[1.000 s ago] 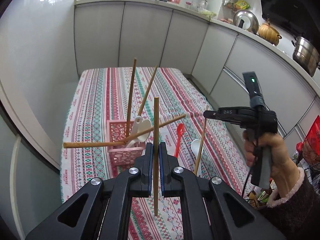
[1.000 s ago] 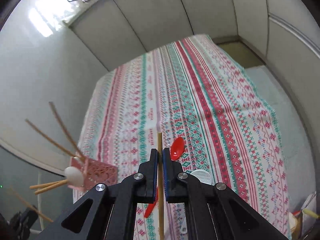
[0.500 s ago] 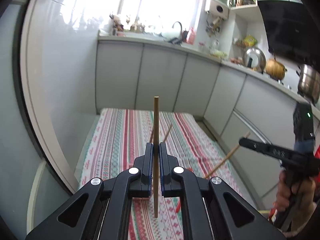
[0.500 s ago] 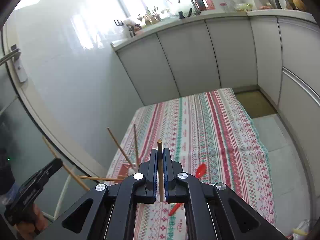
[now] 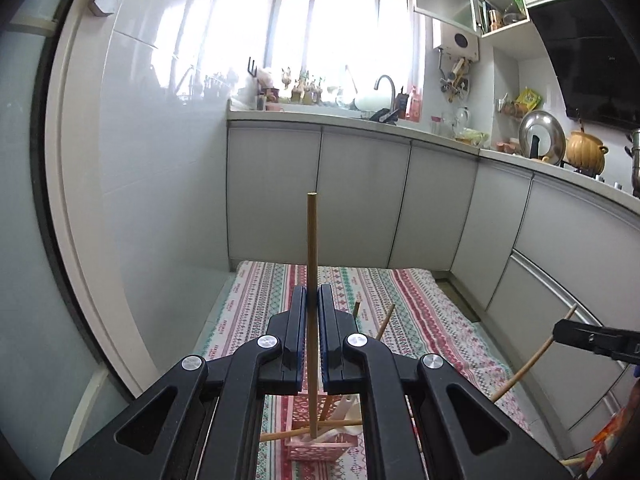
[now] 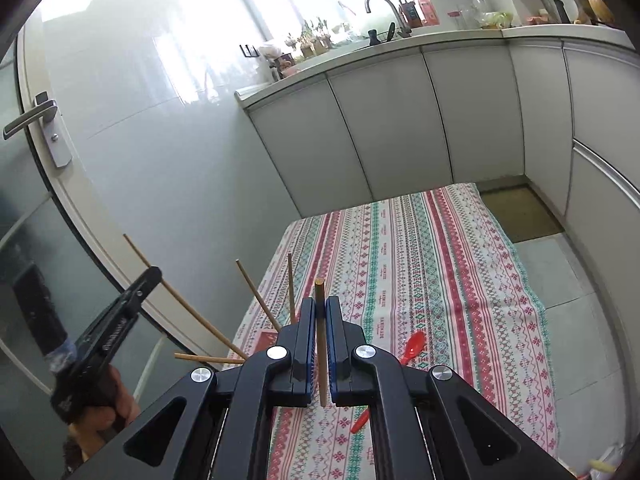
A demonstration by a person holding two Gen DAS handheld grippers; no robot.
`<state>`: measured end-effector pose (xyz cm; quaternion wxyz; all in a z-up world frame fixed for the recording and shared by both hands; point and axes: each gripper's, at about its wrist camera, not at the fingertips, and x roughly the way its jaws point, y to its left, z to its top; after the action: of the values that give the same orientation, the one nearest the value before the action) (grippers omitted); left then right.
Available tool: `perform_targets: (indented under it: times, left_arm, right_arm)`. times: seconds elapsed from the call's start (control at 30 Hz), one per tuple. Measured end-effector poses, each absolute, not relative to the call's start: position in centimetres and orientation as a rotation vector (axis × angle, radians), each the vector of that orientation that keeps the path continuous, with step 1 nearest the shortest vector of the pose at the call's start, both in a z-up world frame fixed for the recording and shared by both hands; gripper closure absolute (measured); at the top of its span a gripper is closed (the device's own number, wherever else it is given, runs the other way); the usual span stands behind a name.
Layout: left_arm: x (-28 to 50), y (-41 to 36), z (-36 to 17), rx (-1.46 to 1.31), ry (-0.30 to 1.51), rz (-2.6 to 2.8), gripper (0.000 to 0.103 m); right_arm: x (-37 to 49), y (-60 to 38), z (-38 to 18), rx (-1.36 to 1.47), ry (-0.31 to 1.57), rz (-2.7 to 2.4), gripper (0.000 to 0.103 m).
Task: Organize utensils
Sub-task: 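Carry both chopsticks over the pink basket with both tools, then open the left tool to drop its chopstick into the basket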
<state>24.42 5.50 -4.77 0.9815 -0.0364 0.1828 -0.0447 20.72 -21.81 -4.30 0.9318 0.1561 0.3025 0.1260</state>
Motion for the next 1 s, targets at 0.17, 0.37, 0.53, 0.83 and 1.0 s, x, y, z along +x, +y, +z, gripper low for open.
perform_targets:
  times: [0.17,0.37,0.53,0.83,1.0]
  left_arm:
    - [26.5,4.9,-6.6,-0.054,0.405,-0.099,0.098]
    - [28.2,4.2,-8.5,-0.027,0.477,-0.137,0.097]
    - [28.6,3.2,-9.3,-0.046,0.554,-0.223,0.091]
    - [24.0,5.5,-6.4,-0.114,0.588,-0.226,0.047]
    - [22.2,8.5,-6.7,-0.169,0.697,-0.135,0.045]
  right_arm:
    - [20.5,-21.9,-4.2,0.318,0.617,0.261,0.098]
    - [20.3,-21.9,-4.0,0.317,0.614,0.265,0.098]
    - [19.5,-21.6,-3.1,0.313,0.592,0.277,0.098]
    - [17.2,-20.9,0.7,0.312,0.496,0.317,0.098]
    - [17.1,-20.0,2.5,0.329,0.457,0.344,0.098]
